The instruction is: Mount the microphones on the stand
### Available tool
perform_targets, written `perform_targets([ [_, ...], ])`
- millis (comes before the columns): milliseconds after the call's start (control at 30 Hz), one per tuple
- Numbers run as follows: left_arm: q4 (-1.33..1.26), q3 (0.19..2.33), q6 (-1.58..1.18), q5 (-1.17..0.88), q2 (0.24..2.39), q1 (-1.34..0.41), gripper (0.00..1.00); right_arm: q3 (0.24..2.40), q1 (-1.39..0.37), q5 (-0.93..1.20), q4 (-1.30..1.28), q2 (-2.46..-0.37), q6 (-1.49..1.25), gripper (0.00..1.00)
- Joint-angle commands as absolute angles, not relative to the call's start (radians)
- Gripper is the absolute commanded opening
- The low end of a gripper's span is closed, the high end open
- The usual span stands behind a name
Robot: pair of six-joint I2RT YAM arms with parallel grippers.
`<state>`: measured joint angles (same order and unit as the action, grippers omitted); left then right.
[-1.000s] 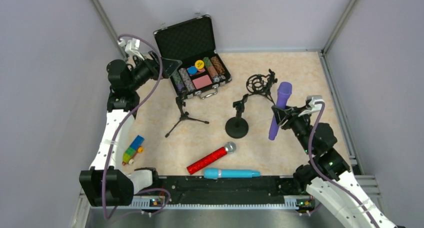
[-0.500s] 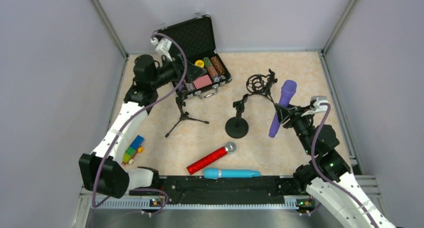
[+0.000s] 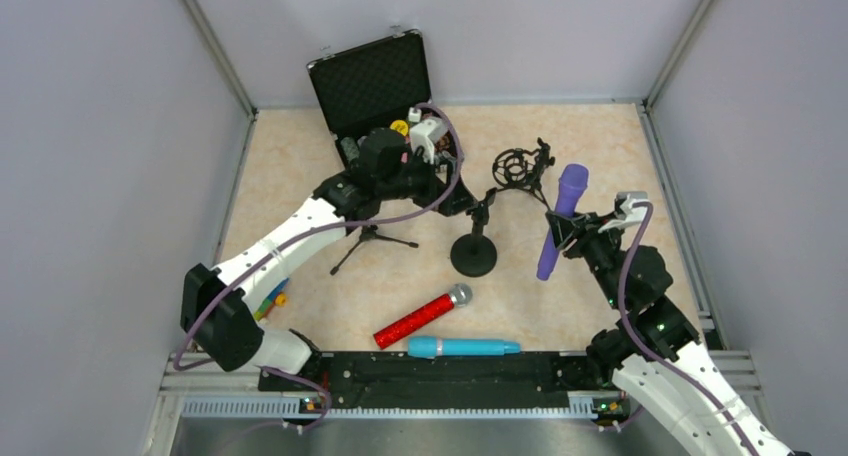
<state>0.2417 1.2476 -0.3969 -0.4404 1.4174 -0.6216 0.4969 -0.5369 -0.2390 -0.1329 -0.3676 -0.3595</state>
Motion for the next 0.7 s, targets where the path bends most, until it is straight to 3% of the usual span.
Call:
perform_targets([
  [0, 0.278, 1.285, -0.31, -0.291, 1.414, -0.714, 0.99, 0.501, -0.549, -0.251, -0.123, -0.368, -0.375, 0.0],
  [267, 0.313, 1.303, -0.254, -0.108, 1.453, -0.85, 0.99, 0.485, -0.549, -0.242, -0.12, -0.374, -0.397, 0.0],
  [667, 0.313, 1.343, -0.245, 0.056, 1.502, -0.91, 0.99, 0.485, -0.55, -0.236, -0.117, -0.39, -0.406, 0.0],
])
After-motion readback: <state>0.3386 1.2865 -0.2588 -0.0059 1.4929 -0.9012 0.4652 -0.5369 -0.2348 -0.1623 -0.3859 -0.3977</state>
